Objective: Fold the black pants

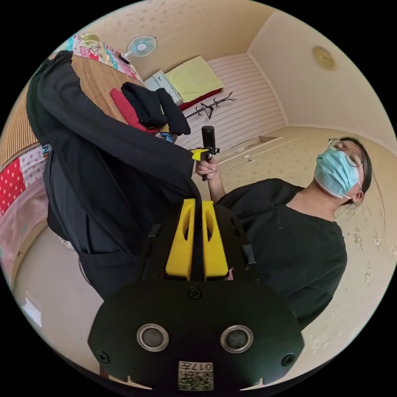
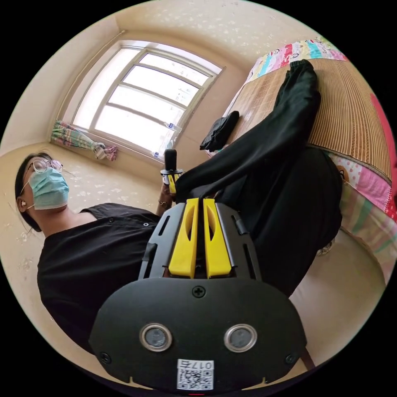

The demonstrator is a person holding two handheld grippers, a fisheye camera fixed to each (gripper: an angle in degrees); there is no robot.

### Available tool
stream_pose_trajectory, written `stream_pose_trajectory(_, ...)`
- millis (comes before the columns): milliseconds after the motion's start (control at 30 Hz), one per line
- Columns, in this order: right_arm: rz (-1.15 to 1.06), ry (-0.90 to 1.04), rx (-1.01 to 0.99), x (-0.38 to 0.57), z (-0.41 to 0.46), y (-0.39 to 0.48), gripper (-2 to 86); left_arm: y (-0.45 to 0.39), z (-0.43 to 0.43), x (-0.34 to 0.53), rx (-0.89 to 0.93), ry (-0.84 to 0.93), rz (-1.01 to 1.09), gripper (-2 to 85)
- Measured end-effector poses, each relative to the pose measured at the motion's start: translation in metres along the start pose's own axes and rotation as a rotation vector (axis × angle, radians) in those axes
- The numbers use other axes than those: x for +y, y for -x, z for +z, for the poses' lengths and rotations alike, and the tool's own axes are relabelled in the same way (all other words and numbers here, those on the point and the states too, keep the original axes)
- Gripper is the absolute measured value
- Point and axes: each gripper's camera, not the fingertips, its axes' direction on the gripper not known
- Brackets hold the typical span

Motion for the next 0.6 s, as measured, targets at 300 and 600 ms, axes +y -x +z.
stream_pose_trajectory(300, 0.326, 0.423, 0.514, 0.011, 0.081, -0.09, 3.1, 0.092, 0.04, 0.046, 0.038, 0.083, -0.342, 10.0)
stream_pose_trajectory(600, -0.056, 0.146, 0.786, -0.21, 0.147, -0.095, 7.4, 0.064, 0.003, 0.047, -0.307, -0.207, -0.281, 13.6)
